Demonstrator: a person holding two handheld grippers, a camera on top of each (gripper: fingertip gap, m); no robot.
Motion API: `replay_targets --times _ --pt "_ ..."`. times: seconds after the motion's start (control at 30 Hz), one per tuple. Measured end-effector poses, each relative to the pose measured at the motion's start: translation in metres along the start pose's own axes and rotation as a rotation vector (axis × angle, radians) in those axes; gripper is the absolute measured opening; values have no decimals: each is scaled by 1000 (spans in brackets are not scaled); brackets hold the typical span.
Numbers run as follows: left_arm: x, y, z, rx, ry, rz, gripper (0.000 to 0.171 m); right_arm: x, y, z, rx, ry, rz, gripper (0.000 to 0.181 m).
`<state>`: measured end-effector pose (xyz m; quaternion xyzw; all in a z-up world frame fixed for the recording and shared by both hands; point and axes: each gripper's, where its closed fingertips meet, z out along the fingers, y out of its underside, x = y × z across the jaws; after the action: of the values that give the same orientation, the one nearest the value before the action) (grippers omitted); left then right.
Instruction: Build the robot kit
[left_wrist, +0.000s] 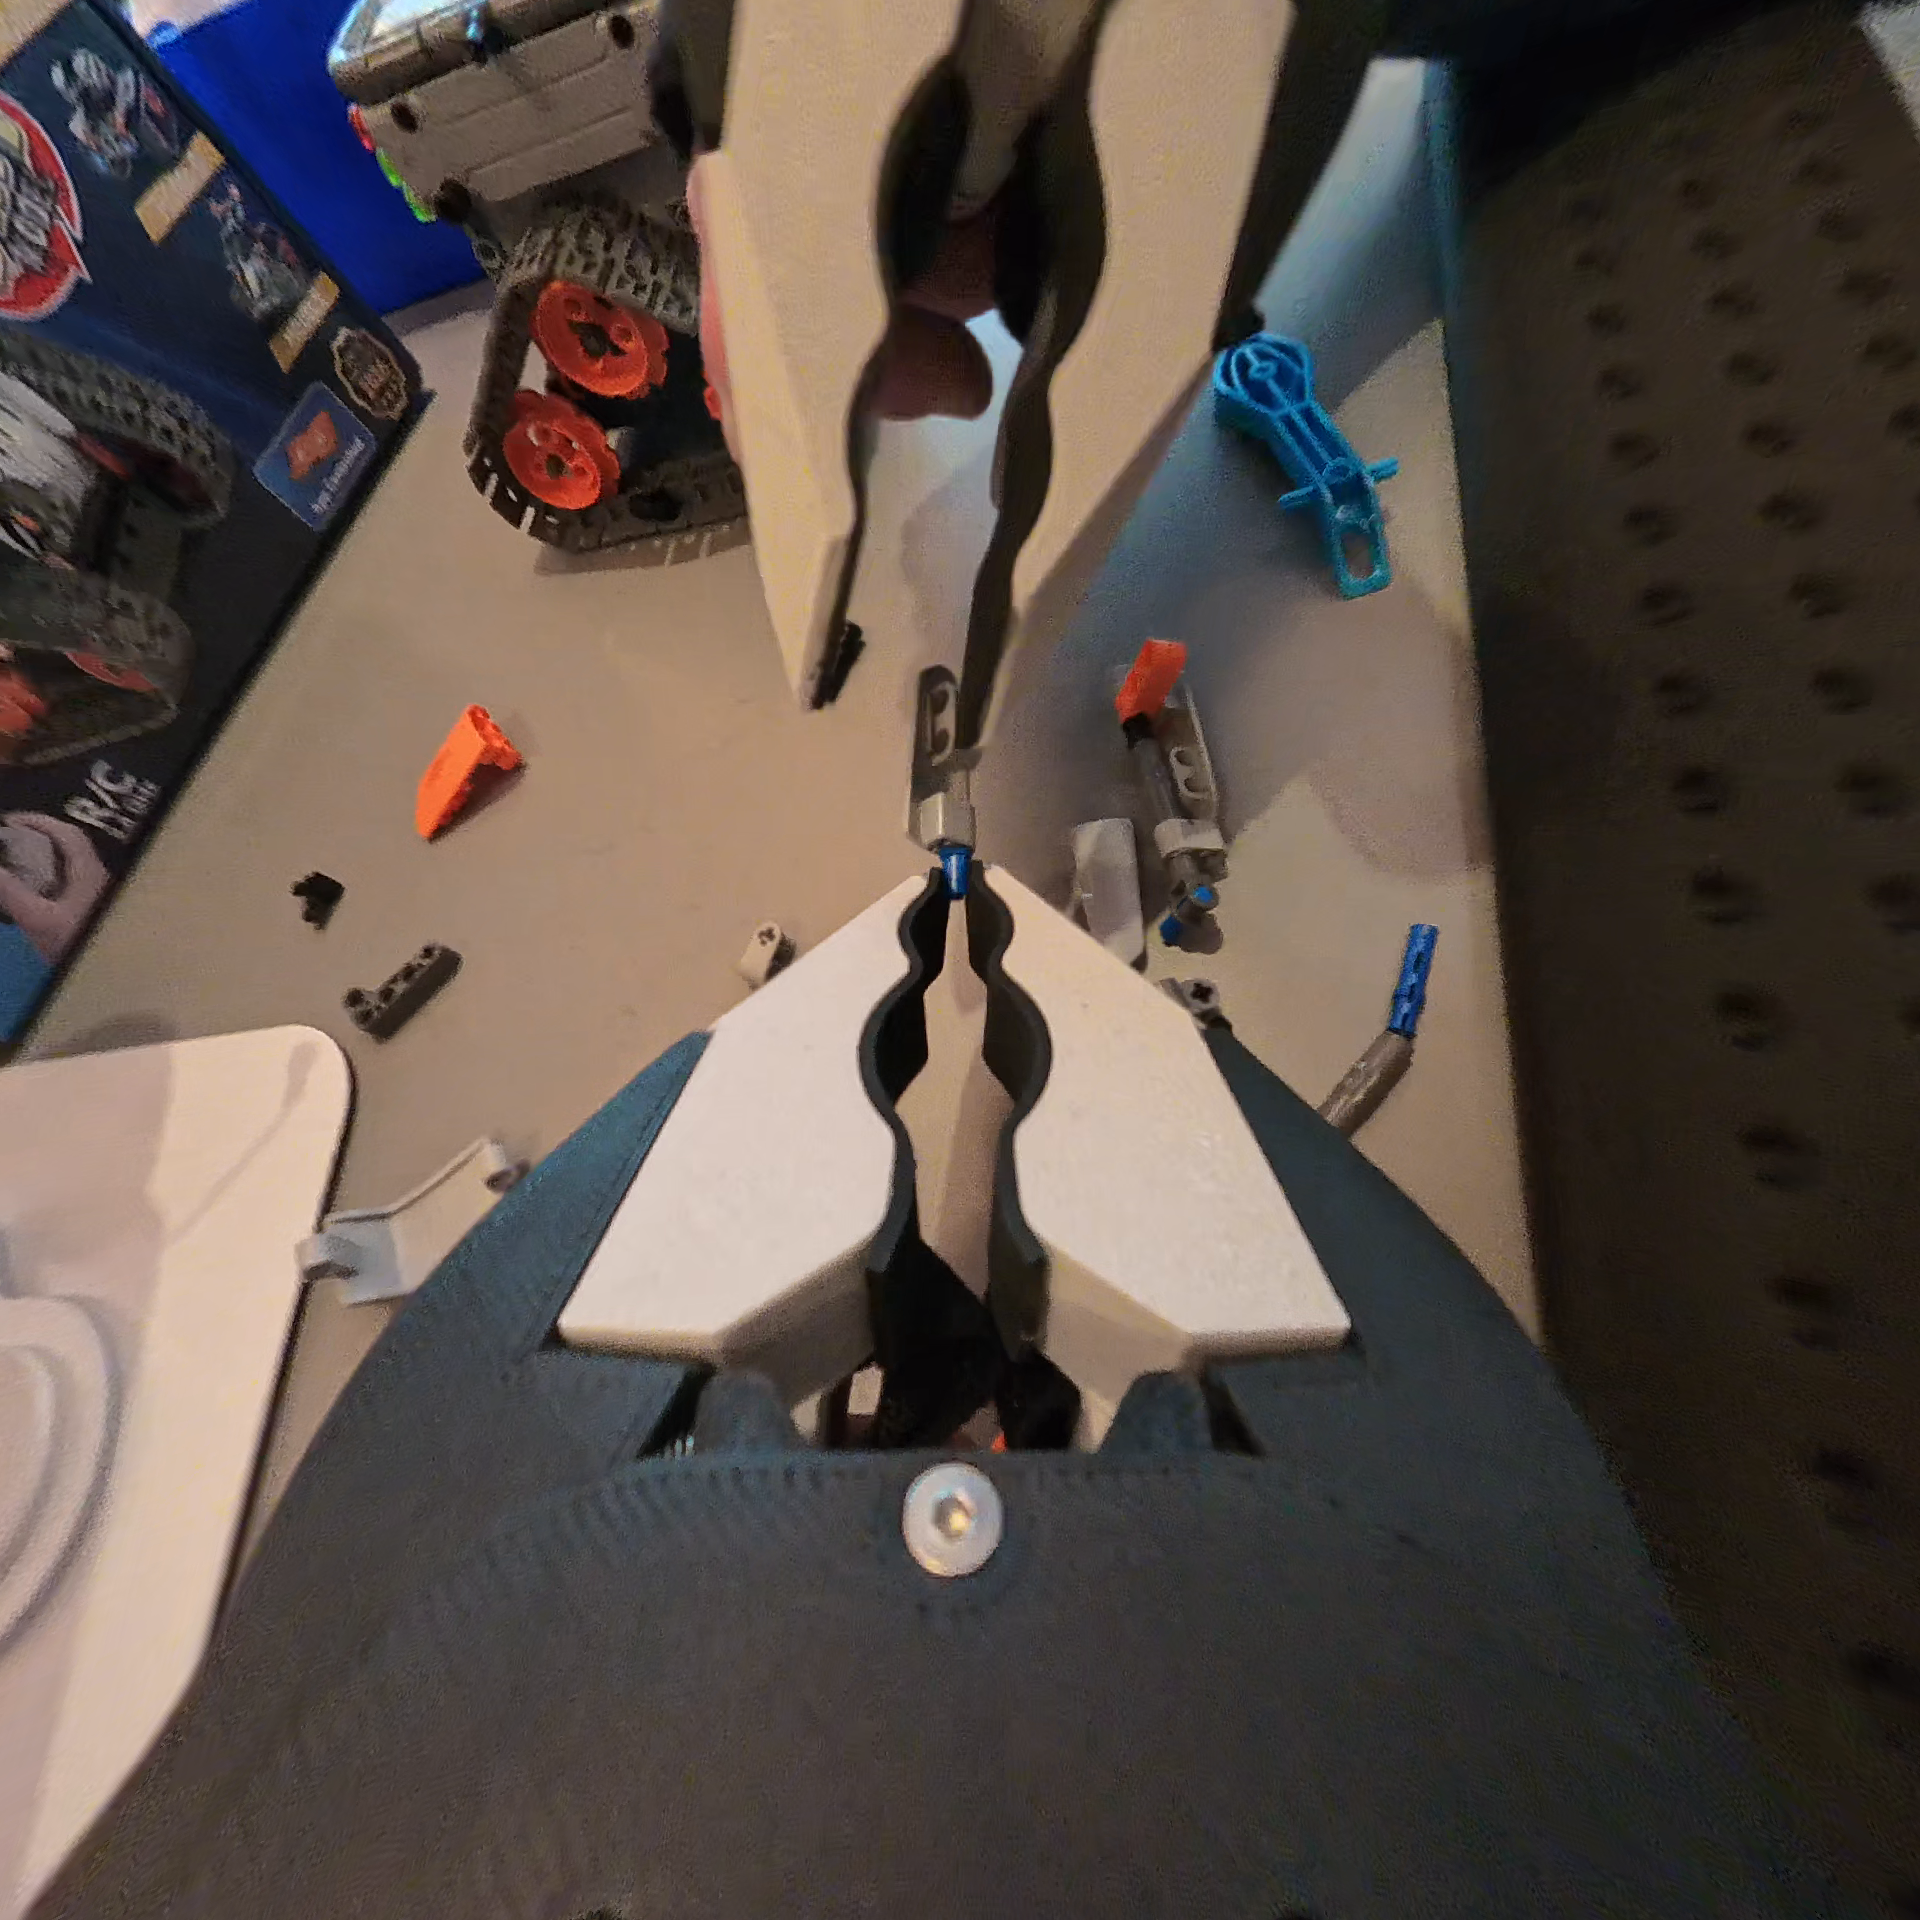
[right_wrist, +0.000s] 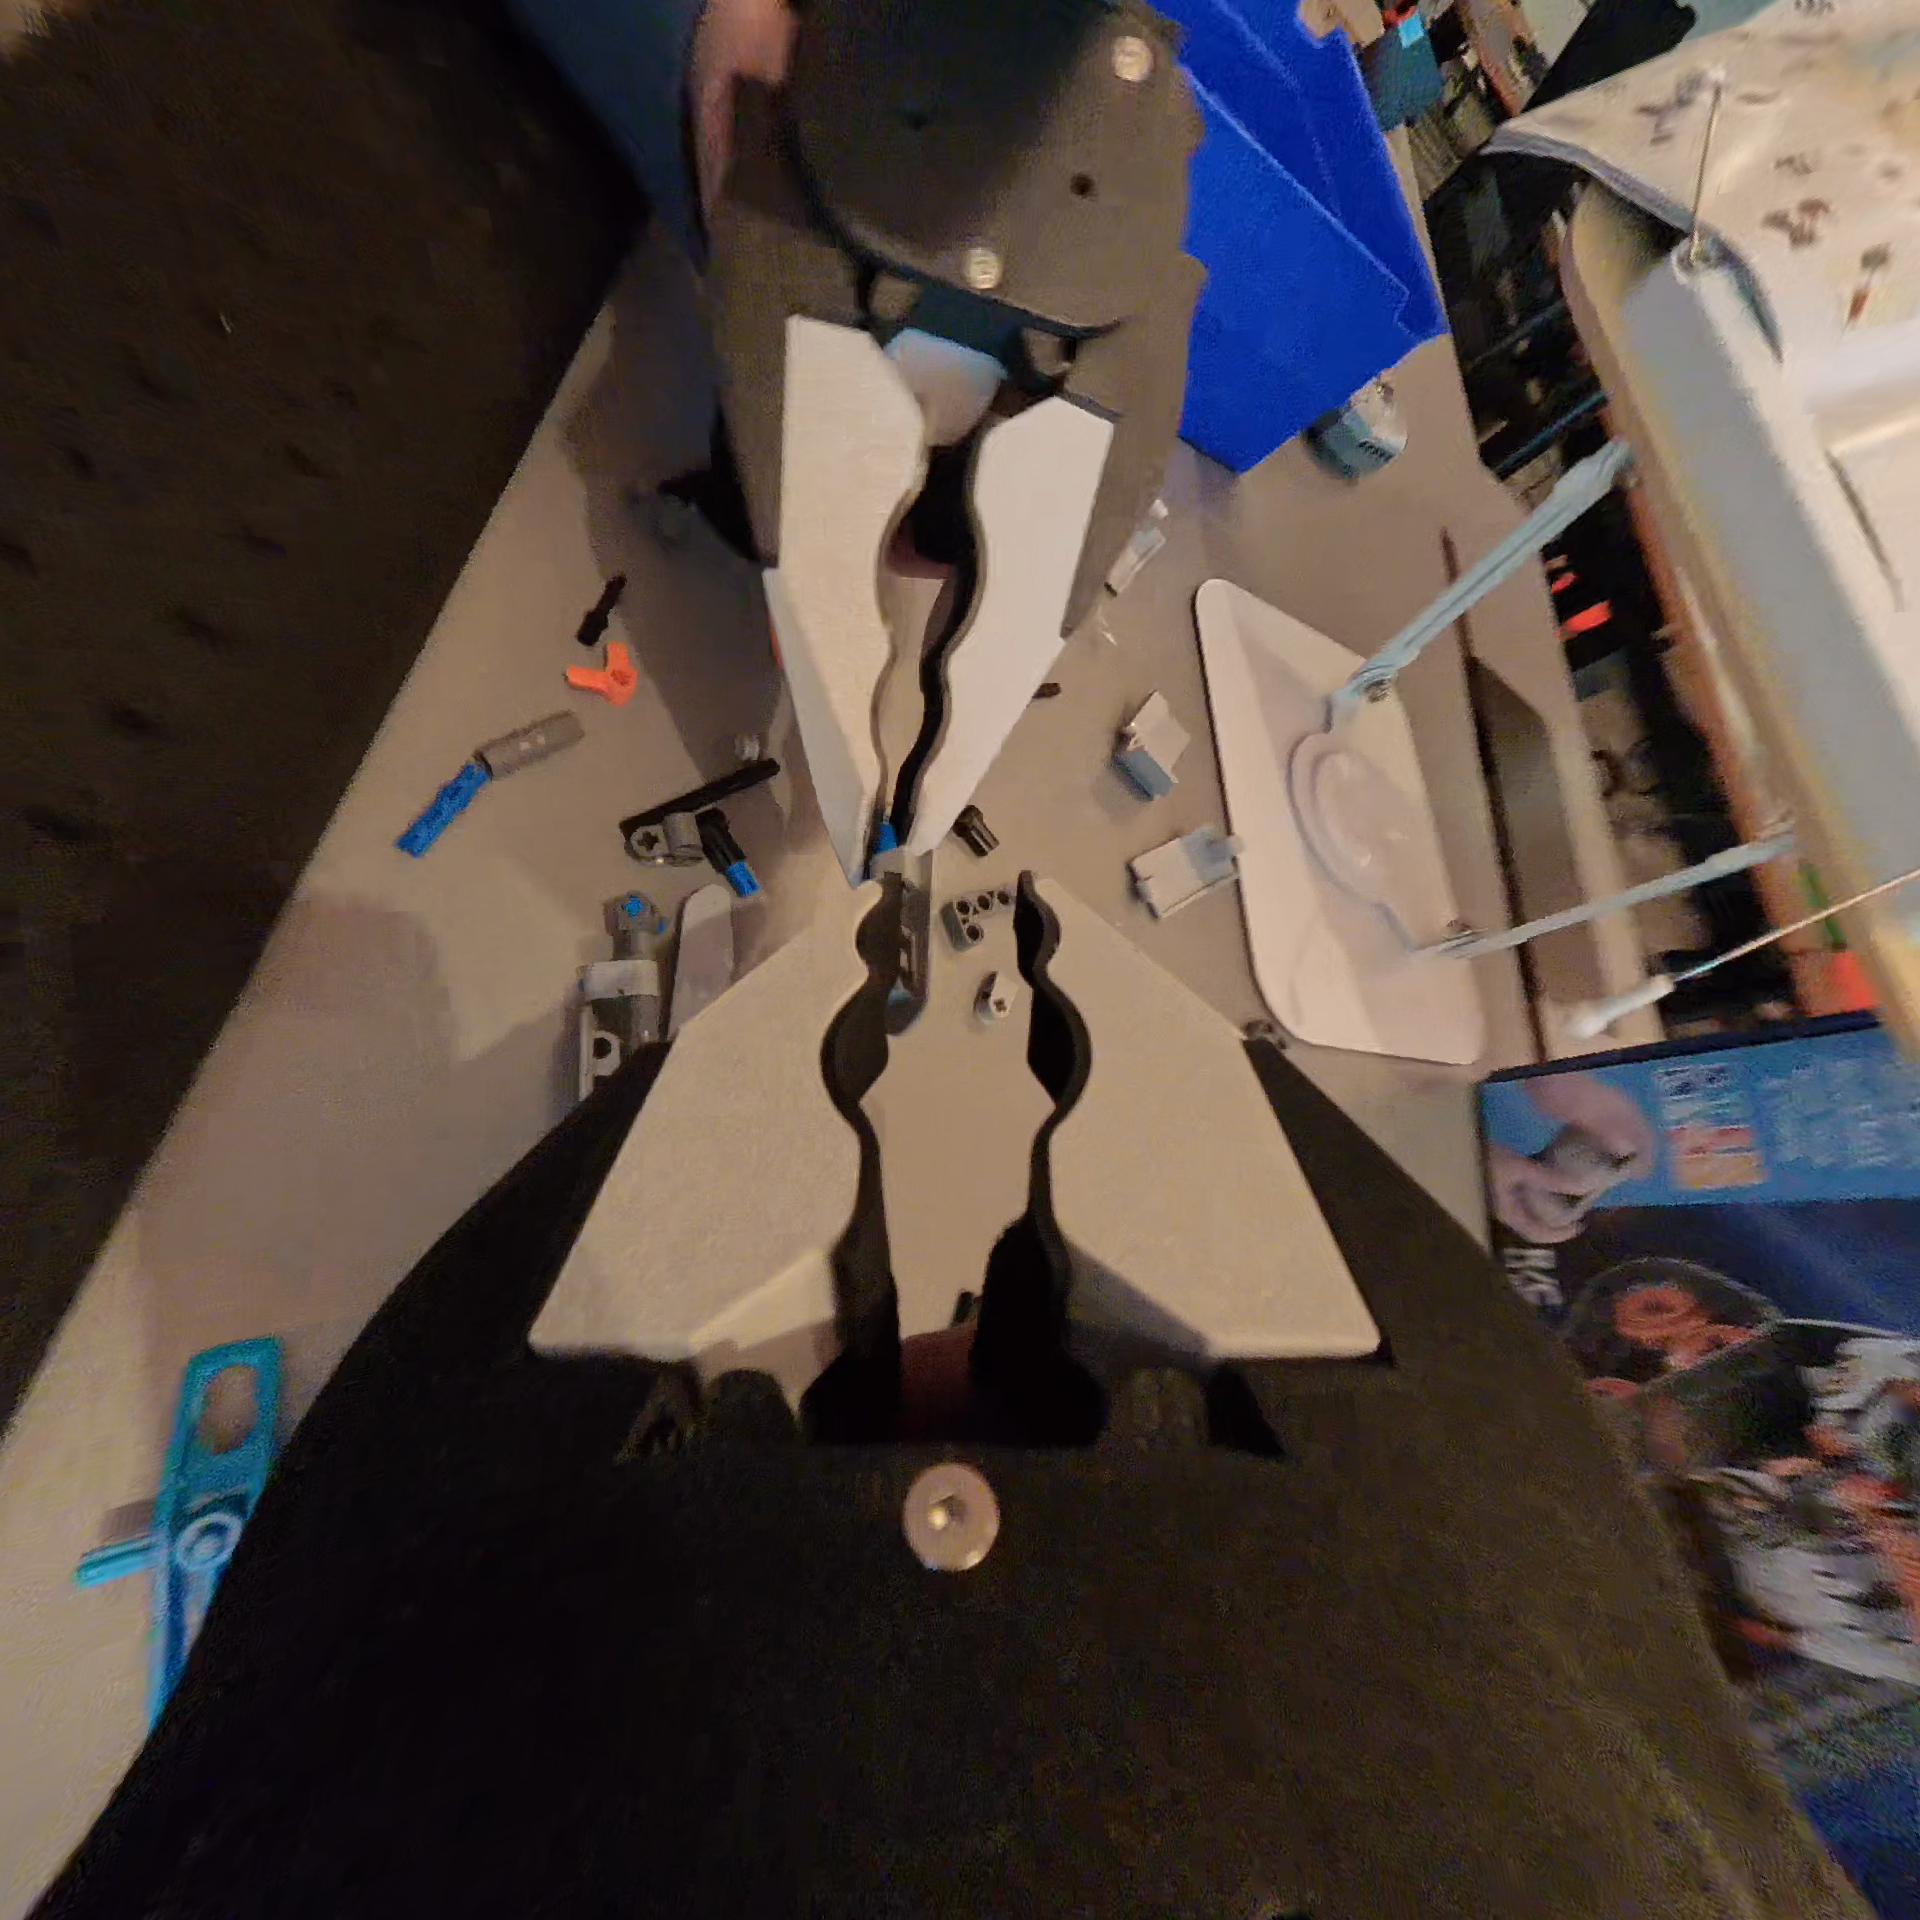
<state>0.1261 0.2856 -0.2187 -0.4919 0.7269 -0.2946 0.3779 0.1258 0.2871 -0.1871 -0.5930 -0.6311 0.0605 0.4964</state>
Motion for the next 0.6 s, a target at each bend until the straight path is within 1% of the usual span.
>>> replay_targets --times 0.1,0.17,0.23,0.33,0.47,0.53,0.6 --pt "2 -5 1 4 -14 61 3 -3 6 1 8 -72 110 17" --pt "0 -3 3 -18 -41 109 3 -9 10 4 -3 -103 131 6" --pt "-1 -3 4 -15 -51 121 3 -11 12 5 -13 -120 152 0" --pt "-4 -4 4 -10 -76 150 3 -10 12 4 3 -140 207 0" --pt "-14 -7 5 -17 -106 131 4 -3 15 0 15 -126 247 0" --pt "-25 -1 6 -52 -136 86 13 2 26 0 -31 -95 248 0" --pt "-36 11 8 -116 -160 20 16 4 35 0 -62 -81 259 0"
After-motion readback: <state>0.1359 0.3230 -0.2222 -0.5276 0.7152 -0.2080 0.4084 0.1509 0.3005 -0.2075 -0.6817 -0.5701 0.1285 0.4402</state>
